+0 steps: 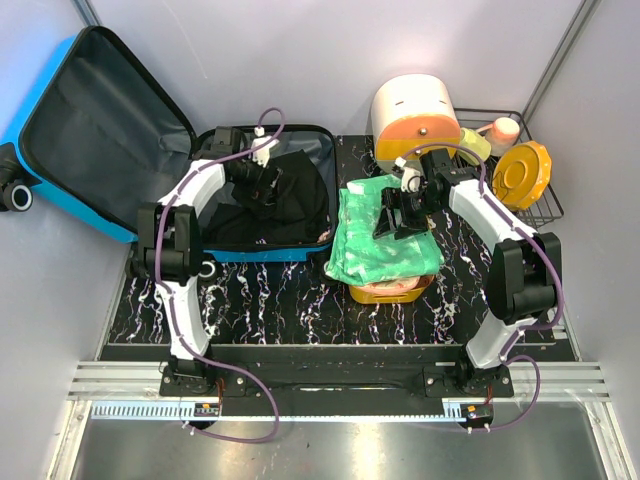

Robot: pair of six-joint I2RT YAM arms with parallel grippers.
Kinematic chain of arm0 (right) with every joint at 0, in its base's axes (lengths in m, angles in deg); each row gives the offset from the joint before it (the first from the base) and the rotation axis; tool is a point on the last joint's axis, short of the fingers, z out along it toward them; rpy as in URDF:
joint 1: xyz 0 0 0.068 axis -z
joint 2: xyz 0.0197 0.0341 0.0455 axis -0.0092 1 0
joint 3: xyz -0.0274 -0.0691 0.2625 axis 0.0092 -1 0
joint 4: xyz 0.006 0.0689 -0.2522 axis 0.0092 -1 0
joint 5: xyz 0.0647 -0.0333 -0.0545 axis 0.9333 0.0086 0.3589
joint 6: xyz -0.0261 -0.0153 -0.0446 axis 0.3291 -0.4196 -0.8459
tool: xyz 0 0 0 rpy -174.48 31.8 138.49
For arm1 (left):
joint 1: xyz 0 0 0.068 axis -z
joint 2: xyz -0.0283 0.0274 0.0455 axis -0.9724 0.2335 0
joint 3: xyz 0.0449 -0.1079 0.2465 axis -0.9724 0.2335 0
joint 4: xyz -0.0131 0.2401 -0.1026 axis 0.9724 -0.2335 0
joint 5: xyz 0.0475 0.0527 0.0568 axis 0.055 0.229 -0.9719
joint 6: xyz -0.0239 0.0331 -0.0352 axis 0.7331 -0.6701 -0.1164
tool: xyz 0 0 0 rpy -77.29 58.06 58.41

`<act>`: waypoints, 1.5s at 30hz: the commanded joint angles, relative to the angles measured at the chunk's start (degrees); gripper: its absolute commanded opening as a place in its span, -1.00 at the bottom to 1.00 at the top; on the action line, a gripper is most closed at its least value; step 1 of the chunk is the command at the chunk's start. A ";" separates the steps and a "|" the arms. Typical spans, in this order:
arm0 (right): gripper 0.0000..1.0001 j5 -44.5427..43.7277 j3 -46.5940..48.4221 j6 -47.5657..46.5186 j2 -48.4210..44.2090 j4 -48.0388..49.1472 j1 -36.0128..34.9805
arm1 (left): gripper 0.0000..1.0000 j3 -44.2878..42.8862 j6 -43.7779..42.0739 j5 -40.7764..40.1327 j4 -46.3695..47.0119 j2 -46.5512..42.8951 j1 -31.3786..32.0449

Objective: Open, take out, and arrange the luggage

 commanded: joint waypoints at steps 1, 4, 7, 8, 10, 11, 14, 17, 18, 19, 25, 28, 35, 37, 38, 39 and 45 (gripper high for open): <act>0.68 -4.51 0.85 -1.79 2.80 0.75 -0.25 | 0.98 -5.44 -4.02 -3.35 0.67 3.89 0.81; 0.71 -4.77 1.37 -1.96 3.15 0.75 -0.17 | 0.98 -9.65 -6.12 -5.64 -3.62 9.60 1.60; 0.71 -4.60 1.46 -1.96 3.42 0.75 -0.25 | 0.98 -12.21 -7.89 -4.16 -8.28 13.39 1.96; 0.71 -4.60 1.46 -1.96 3.68 0.66 -0.17 | 0.89 -12.56 -8.06 -3.46 -9.26 13.83 2.13; 0.72 -4.34 1.46 -1.44 3.85 0.75 -0.17 | 0.52 -13.27 -7.89 -1.27 -11.19 14.54 2.22; 0.73 -4.33 1.38 -1.35 4.03 1.10 -0.17 | 0.37 -13.53 -7.71 -0.82 -11.46 14.45 2.22; 0.77 -4.07 1.46 -1.35 4.03 1.37 -0.17 | -0.41 -14.85 -6.75 0.06 -12.25 12.79 1.96; 0.85 -4.33 2.16 -1.35 3.42 1.36 -0.17 | -1.00 -19.06 -4.99 2.34 -13.57 8.93 1.61; 0.87 -4.51 2.43 -1.26 3.07 1.37 -0.17 | -1.00 -22.11 -3.25 3.31 -13.84 7.87 1.52; 0.89 -4.42 2.95 -1.35 2.80 1.19 -0.08 | -1.00 -23.88 -2.27 5.84 -14.53 6.64 1.34; 1.00 -2.14 5.24 -1.35 -0.80 1.63 1.24 | -1.00 -29.88 6.95 14.90 -12.19 -2.06 0.90; 0.99 -0.56 6.38 0.67 -2.82 2.77 2.90 | -1.00 -28.83 10.56 16.58 -8.67 -6.45 1.52; 1.00 1.73 10.42 3.75 -8.36 4.62 9.23 | -1.00 -28.56 15.58 19.58 -3.82 -13.66 8.01; 0.99 2.08 11.66 4.37 -10.46 4.53 11.60 | -1.00 -27.42 15.76 18.88 -3.38 -15.77 11.51; 1.00 1.82 11.92 4.37 -11.43 4.53 12.13 | -1.00 -26.90 15.58 18.70 -3.38 -16.48 12.76; 1.00 1.21 12.10 4.37 -12.39 4.53 14.40 | -1.00 -25.24 14.88 18.35 -3.29 -17.18 13.90; 1.00 -4.68 12.36 2.09 -19.43 4.18 21.45 | -1.00 -11.62 11.37 17.03 -1.28 -22.90 23.57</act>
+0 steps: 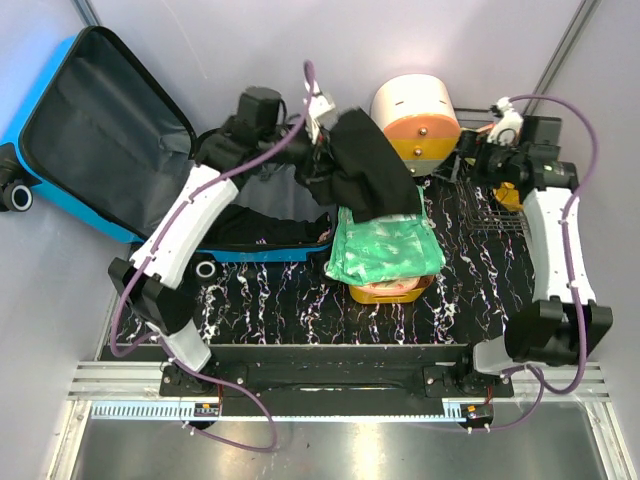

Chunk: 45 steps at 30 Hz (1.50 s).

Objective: Open, take out, and arrange the luggage

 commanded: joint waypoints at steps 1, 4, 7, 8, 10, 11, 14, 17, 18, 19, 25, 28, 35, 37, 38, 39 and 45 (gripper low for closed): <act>0.99 -4.38 2.44 -2.33 -5.79 0.92 4.90 | -1.00 8.63 -2.10 0.90 4.96 -4.74 6.12; 0.99 -3.34 2.70 -4.27 -6.24 -0.74 5.36 | -1.00 13.39 -2.28 -0.68 8.46 -3.69 10.09; 0.98 6.67 1.13 -3.14 -6.15 -0.75 5.27 | -1.00 14.71 -1.14 -2.62 12.51 0.26 12.12; 0.96 10.26 0.42 -2.00 -5.98 -0.58 4.92 | -1.00 13.93 -0.96 -2.97 13.04 1.66 12.39; 0.92 11.87 -2.03 -0.23 -5.63 -0.75 4.13 | -1.00 12.44 -1.66 -3.23 13.40 6.06 13.26; 0.92 12.49 -3.00 -0.32 -5.71 -0.75 2.82 | -1.00 11.39 -2.27 -3.23 13.40 7.55 13.53; 0.92 14.50 -6.17 -0.67 -6.07 -0.31 0.53 | -1.00 11.28 -2.63 -2.44 13.92 11.34 14.50; 0.92 15.13 -9.33 -0.58 -5.54 0.57 -3.68 | -1.00 11.55 -3.24 -2.27 13.84 14.24 15.29; 0.92 15.04 -11.51 -0.84 -5.28 0.92 -5.17 | -0.94 11.72 -3.59 -1.83 12.71 14.51 15.29; 0.92 14.78 -12.67 -1.02 -4.14 1.36 -7.10 | -0.62 11.99 -4.12 -1.31 11.48 14.16 14.68; 0.88 8.55 -19.53 -6.90 4.37 1.54 -9.23 | 0.53 19.10 -9.12 2.20 1.56 3.89 8.37; 0.87 4.33 -20.50 -9.01 8.42 1.62 -9.67 | 0.98 19.90 -14.75 3.27 -8.37 -2.35 2.93; 0.87 -1.56 -19.89 -11.21 12.39 1.45 -10.46 | 0.98 23.41 -31.08 -3.14 -25.96 -6.94 -12.47; 0.87 -1.92 -19.62 -11.48 12.31 1.19 -10.81 | 0.98 24.47 -37.16 -6.21 -28.52 -5.89 -16.51; 0.88 -1.75 -19.36 -11.48 12.39 1.18 -10.90 | 0.98 25.43 -40.48 -7.70 -28.70 -5.45 -17.48; 0.88 -1.66 -19.10 -11.48 12.48 0.75 -10.90 | 0.98 25.87 -42.51 -9.80 -29.57 -4.75 -19.15; 0.89 -2.01 -16.73 -11.04 13.44 -0.31 -10.90 | 0.98 30.09 -49.39 -16.06 -24.42 0.35 -19.78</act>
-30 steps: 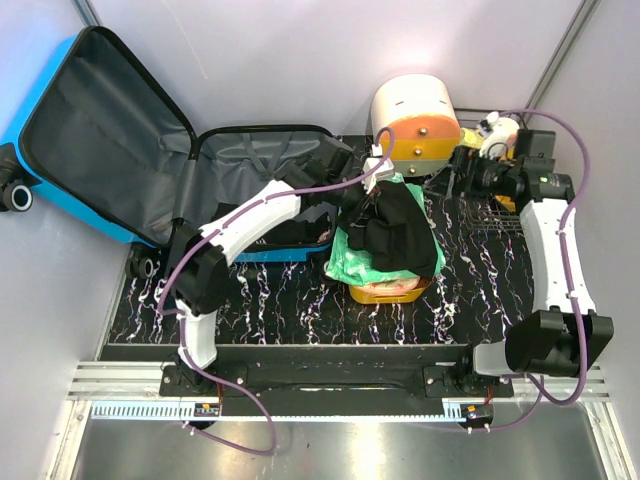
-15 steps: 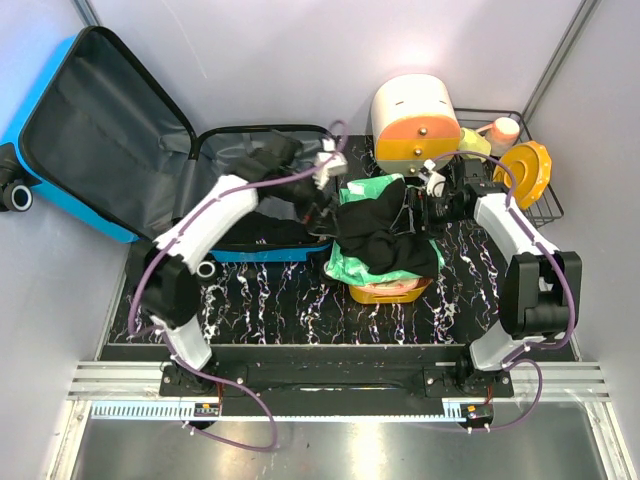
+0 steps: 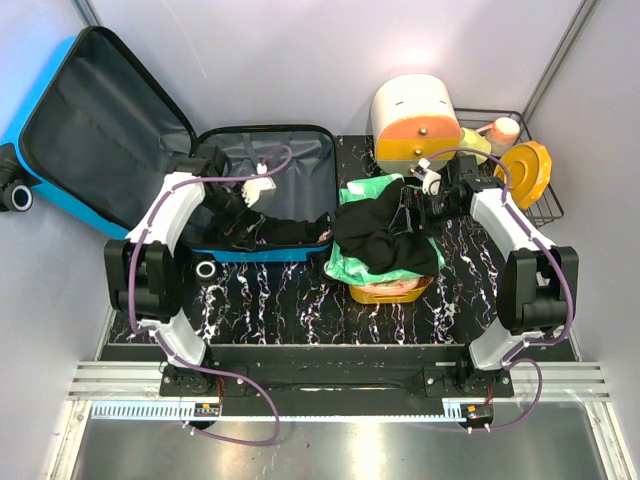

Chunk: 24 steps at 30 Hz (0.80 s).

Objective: Open, take out, and arrange the luggage

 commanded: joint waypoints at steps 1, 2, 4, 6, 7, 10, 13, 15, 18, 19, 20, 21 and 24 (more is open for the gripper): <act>0.89 -11.23 0.30 -4.37 4.42 0.11 -0.43 | 0.98 2.16 -8.19 -4.90 2.99 3.20 0.92; 0.89 -11.40 0.92 -4.29 4.77 0.02 -0.35 | 0.98 2.69 -7.67 -5.33 4.13 4.60 1.36; 0.89 -11.67 1.27 -4.11 5.47 -0.07 -0.35 | 0.98 4.79 -6.96 -7.26 9.05 6.01 3.11; 0.89 -11.67 1.89 -3.85 6.35 -0.33 -0.43 | 0.91 6.38 -5.56 -10.15 14.76 8.56 5.48; 0.89 -11.76 2.06 -3.76 6.62 -0.33 -0.43 | 0.87 7.51 -5.03 -11.04 16.43 9.52 6.19; 0.89 -12.28 3.03 -3.93 7.58 -0.86 -0.43 | 0.69 7.35 -2.31 -12.28 21.36 13.39 7.69; 0.89 -12.72 4.43 -4.55 8.20 -1.83 -0.35 | 0.60 4.73 -0.72 -8.69 19.89 15.07 7.43; 0.89 -12.72 5.31 -4.99 8.55 -2.62 -0.35 | 0.64 3.66 -2.21 -4.05 15.15 14.11 6.73; 0.90 -12.64 6.02 -5.43 8.64 -3.32 -0.35 | 0.82 1.12 -5.89 2.54 5.40 9.28 6.02; 0.90 -12.38 6.02 -5.51 8.64 -3.50 -0.35 | 0.86 -0.11 -6.77 3.79 3.11 6.31 5.93; 0.91 -12.20 6.19 -5.52 8.64 -3.59 -0.43 | 0.86 -0.82 -8.17 5.89 -0.57 4.89 5.76; 0.90 -12.11 6.19 -5.43 8.73 -3.59 -0.43 | 0.86 -1.69 -9.06 6.52 -2.34 3.66 5.67; 0.90 -11.41 6.37 -5.16 9.08 -3.76 -0.35 | 0.84 -7.13 -9.86 8.89 -7.36 1.80 4.18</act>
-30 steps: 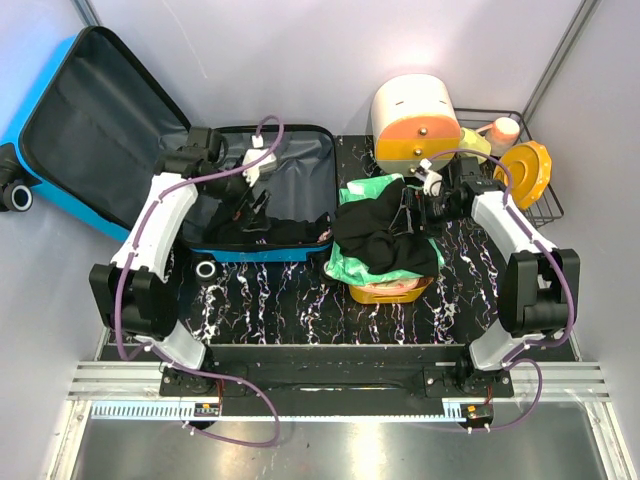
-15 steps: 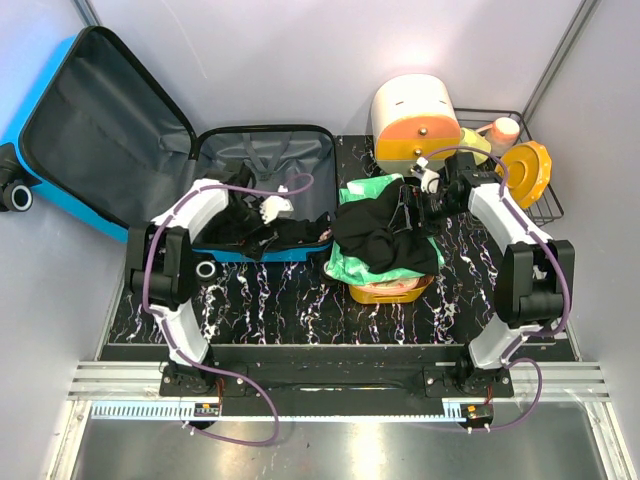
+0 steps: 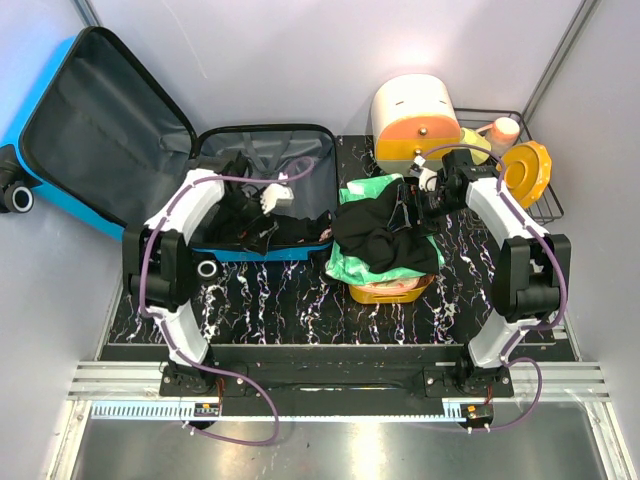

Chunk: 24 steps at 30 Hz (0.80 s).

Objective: Open, take out, and arrange the luggage

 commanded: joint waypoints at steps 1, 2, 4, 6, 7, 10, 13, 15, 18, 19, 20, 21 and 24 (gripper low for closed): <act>0.90 -10.14 -0.45 -4.18 3.68 3.28 -0.13 | 0.82 -12.10 -2.72 10.54 -8.53 -6.44 -1.88; 0.90 -10.05 -0.27 -4.09 3.77 3.36 -0.04 | 0.80 -13.87 -1.75 10.72 -9.06 -5.05 -3.10; 0.90 -9.79 -0.19 -4.09 4.03 3.28 -0.04 | 0.78 -17.74 -0.16 10.11 -8.71 -3.28 -4.25; 0.90 -9.61 -0.10 -3.92 4.29 3.19 -0.13 | 0.73 -18.02 2.48 6.51 -5.03 -1.26 -4.78; 0.90 -9.52 -0.01 -3.92 4.38 3.27 -0.04 | 0.73 -17.15 2.04 5.63 -4.32 -0.47 -4.87; 0.90 -9.61 0.34 -4.09 4.56 3.27 -0.13 | 0.72 -13.38 0.65 0.80 0.08 2.08 -4.87; 0.91 -9.87 0.69 -4.35 4.65 3.01 -0.13 | 0.75 -9.52 -3.39 -3.33 2.09 3.93 -4.35; 0.91 -9.87 0.87 -4.53 4.91 3.10 -0.04 | 0.75 -5.83 -3.59 -5.71 5.77 4.20 -3.73; 0.90 -9.61 0.78 -4.36 5.70 3.19 -0.13 | 0.73 -3.01 -3.24 -8.44 10.52 5.95 -1.98; 0.90 -9.70 0.87 -4.18 5.96 3.19 -0.13 | 0.66 -2.47 -2.19 -9.05 11.93 7.08 -1.28; 0.89 -9.70 0.87 -4.18 6.40 3.27 -0.13 | 0.64 -2.03 -1.83 -9.32 14.03 7.53 0.12; 0.89 -9.79 0.96 -4.09 6.58 3.27 -0.13 | 0.61 -0.90 -1.48 -9.67 15.10 7.88 0.92; 0.88 -10.22 0.87 -4.18 7.02 3.63 -0.04 | 0.44 0.69 1.50 -9.76 20.28 8.76 3.74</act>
